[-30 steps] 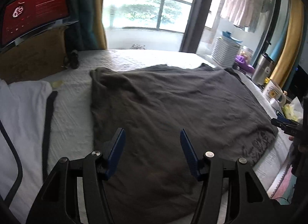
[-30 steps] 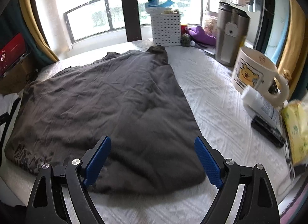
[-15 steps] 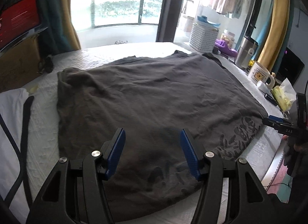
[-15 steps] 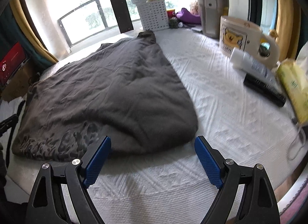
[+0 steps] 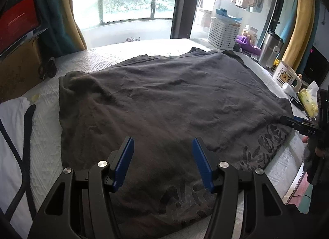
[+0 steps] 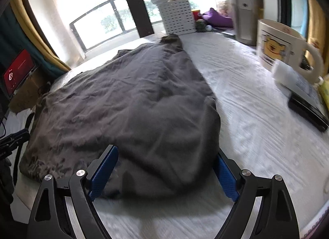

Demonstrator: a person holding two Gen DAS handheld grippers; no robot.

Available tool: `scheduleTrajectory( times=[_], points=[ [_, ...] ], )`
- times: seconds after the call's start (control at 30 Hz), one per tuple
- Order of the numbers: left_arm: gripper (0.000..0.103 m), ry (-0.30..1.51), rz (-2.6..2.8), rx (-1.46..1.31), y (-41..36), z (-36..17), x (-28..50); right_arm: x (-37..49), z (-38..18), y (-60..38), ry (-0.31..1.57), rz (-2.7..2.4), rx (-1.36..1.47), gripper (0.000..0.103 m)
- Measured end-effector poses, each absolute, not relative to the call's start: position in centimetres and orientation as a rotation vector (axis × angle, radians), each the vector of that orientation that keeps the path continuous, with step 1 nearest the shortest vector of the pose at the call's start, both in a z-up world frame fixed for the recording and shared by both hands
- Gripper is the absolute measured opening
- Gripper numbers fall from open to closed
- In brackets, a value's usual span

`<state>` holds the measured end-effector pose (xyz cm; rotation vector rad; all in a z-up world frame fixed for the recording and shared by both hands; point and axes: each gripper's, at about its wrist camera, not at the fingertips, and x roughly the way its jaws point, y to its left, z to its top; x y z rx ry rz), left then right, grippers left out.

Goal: Fold small clothes
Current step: 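Grasp the shirt edge with the right gripper and lift it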

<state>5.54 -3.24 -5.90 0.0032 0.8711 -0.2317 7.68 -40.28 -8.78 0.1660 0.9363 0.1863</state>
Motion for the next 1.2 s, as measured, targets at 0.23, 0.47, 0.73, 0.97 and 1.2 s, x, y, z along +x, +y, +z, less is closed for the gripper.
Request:
scheduleTrajectory(
  times=[0.23,0.47,0.73,0.97,1.2],
  points=[
    [0.059,0.875,-0.194,-0.04,-1.9,-5.7,6.4,10.3,-9.0,-38.5,0.94,0.219,0.123,0.09],
    [0.059,0.883,-0.159,-0.078,0.1,-5.9,7.0,11.6,-9.4,-36.3,0.945,0.236,0.047,0.09],
    [0.059,0.897,-0.165,-0.116,1.4,-6.8,7.7,11.9,-9.4,-34.2,0.946,0.255,-0.058,0.064],
    [0.059,0.878,-0.173,-0.149,2.8,-6.8,7.8,12.6,-8.7,-33.1,0.959,0.301,-0.072,0.035],
    [0.059,0.853,-0.163,-0.186,5.2,-6.9,6.9,13.0,-6.5,-31.8,0.928,0.308,-0.063,0.033]
  ],
)
